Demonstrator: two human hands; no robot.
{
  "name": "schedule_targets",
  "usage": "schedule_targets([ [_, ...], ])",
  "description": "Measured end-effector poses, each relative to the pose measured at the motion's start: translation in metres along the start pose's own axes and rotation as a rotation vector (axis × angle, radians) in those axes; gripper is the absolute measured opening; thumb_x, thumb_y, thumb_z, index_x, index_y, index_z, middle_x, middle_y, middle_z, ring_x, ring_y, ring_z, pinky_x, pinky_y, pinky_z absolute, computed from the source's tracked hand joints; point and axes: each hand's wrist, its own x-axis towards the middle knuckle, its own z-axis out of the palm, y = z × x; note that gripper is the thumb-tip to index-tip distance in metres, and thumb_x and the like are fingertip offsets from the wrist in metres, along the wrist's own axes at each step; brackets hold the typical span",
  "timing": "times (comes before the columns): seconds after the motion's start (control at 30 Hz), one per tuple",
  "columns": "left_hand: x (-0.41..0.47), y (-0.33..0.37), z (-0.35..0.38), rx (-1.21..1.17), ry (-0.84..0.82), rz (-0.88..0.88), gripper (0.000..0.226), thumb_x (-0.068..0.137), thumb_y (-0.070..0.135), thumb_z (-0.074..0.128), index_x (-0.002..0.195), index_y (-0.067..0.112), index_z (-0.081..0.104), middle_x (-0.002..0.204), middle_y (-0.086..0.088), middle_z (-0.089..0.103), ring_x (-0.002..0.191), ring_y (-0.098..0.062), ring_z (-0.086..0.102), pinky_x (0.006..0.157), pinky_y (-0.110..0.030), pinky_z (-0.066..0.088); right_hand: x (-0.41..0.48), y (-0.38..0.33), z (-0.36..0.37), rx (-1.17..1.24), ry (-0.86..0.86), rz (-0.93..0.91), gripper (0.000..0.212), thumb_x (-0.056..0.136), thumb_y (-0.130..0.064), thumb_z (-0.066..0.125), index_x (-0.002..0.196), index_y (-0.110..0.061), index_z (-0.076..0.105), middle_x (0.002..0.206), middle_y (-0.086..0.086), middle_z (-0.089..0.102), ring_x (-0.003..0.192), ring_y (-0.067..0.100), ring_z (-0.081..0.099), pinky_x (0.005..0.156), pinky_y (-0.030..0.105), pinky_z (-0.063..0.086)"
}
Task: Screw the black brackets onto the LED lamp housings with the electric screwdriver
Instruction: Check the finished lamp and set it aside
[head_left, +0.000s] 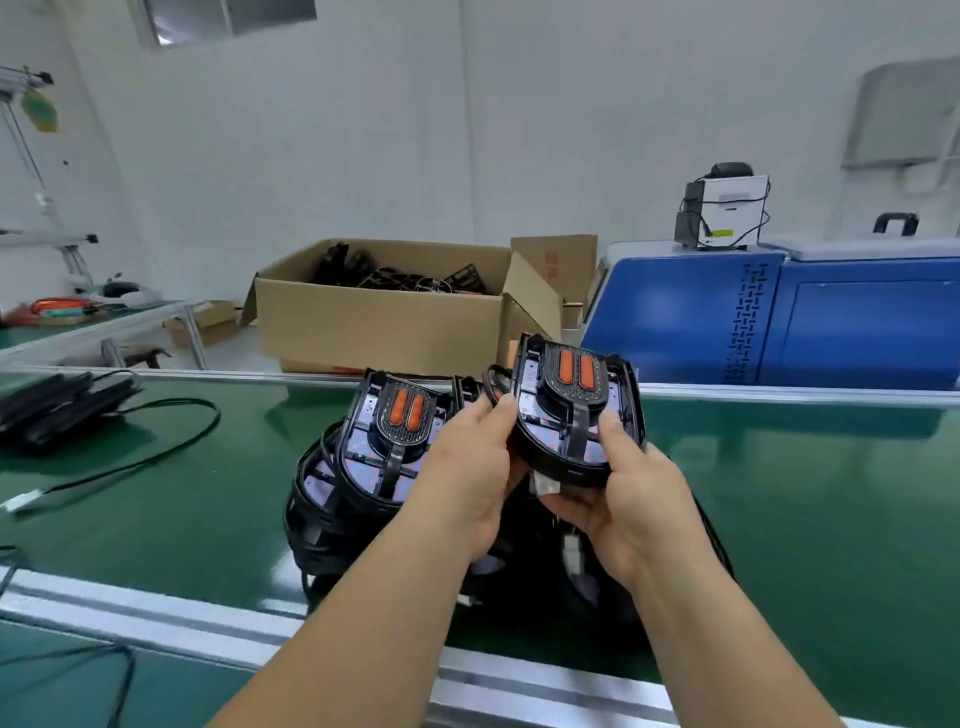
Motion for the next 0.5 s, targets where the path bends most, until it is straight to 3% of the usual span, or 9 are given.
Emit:
schedule_targets([
  [0.13, 0.011, 0.001, -0.001, 0.158, 0.064, -0.011, 0.027, 0.106, 0.019, 0.043, 0.099, 0.012, 0.068, 0.085, 0.0, 0.078, 0.075, -0.01, 0.074, 0.061, -0.023, 0.057, 0.012, 0.004, 0.003, -0.025, 0.078, 0.0, 0.04, 0.102, -0.048, 0.044, 0.129, -0.02, 0.049, 0.106, 0.01, 0.073, 0.087, 0.03, 0.072, 0.051, 0.035, 0.056],
  [0.23, 0.016, 0.001, -0.003, 0.316, 0.155, -0.017, 0.027, 0.104, 0.023, 0.045, 0.104, 0.006, 0.065, 0.108, -0.017, 0.072, 0.108, -0.034, 0.066, 0.095, -0.048, 0.054, 0.018, 0.007, 0.003, -0.194, 0.134, -0.036, 0.037, 0.102, -0.054, 0.037, 0.123, -0.026, 0.049, 0.105, 0.002, 0.069, 0.088, 0.023, 0.07, 0.05, 0.03, 0.055],
  [0.27, 0.017, 0.001, -0.003, 0.371, 0.167, -0.015, 0.027, 0.103, 0.024, 0.044, 0.104, 0.003, 0.062, 0.112, -0.023, 0.068, 0.111, -0.039, 0.062, 0.099, -0.051, 0.051, 0.021, 0.008, 0.002, -0.304, 0.157, -0.081, 0.037, 0.103, -0.053, 0.033, 0.12, -0.026, 0.051, 0.107, 0.001, 0.068, 0.088, 0.021, 0.068, 0.052, 0.03, 0.054],
  [0.3, 0.019, 0.0, -0.004, 0.437, 0.178, -0.006, 0.028, 0.103, 0.024, 0.043, 0.103, 0.002, 0.06, 0.11, -0.024, 0.065, 0.105, -0.042, 0.061, 0.095, -0.049, 0.052, 0.022, 0.009, 0.0, -0.455, 0.173, -0.145, 0.039, 0.104, -0.052, 0.03, 0.118, -0.023, 0.053, 0.109, 0.003, 0.067, 0.091, 0.022, 0.066, 0.06, 0.032, 0.053],
  [0.37, 0.019, 0.001, -0.006, 0.611, 0.206, 0.02, 0.027, 0.104, 0.025, 0.04, 0.087, 0.006, 0.052, 0.092, -0.014, 0.059, 0.074, -0.029, 0.054, 0.067, -0.031, 0.049, 0.024, 0.007, -0.005, -0.823, 0.198, -0.269, 0.048, 0.105, -0.045, 0.027, 0.119, -0.01, 0.056, 0.117, 0.012, 0.065, 0.106, 0.029, 0.06, 0.079, 0.033, 0.042],
  [0.43, 0.018, 0.002, -0.008, 0.75, 0.229, 0.076, 0.027, 0.104, 0.027, 0.04, 0.081, 0.017, 0.05, 0.1, -0.003, 0.054, 0.062, -0.013, 0.041, 0.051, -0.018, 0.035, 0.025, 0.003, -0.009, -1.091, 0.2, -0.286, 0.05, 0.106, -0.039, 0.025, 0.114, 0.0, 0.057, 0.118, 0.021, 0.064, 0.111, 0.036, 0.056, 0.079, 0.034, 0.034],
  [0.5, 0.018, 0.002, -0.008, 0.807, 0.203, 0.106, 0.025, 0.104, 0.03, 0.041, 0.119, 0.023, 0.06, 0.133, -0.004, 0.048, 0.068, -0.011, 0.048, 0.06, -0.02, 0.041, 0.027, -0.002, -0.012, -1.291, 0.186, -0.283, 0.045, 0.107, -0.032, 0.024, 0.095, -0.002, 0.054, 0.107, 0.023, 0.064, 0.1, 0.038, 0.056, 0.075, 0.036, 0.034],
])
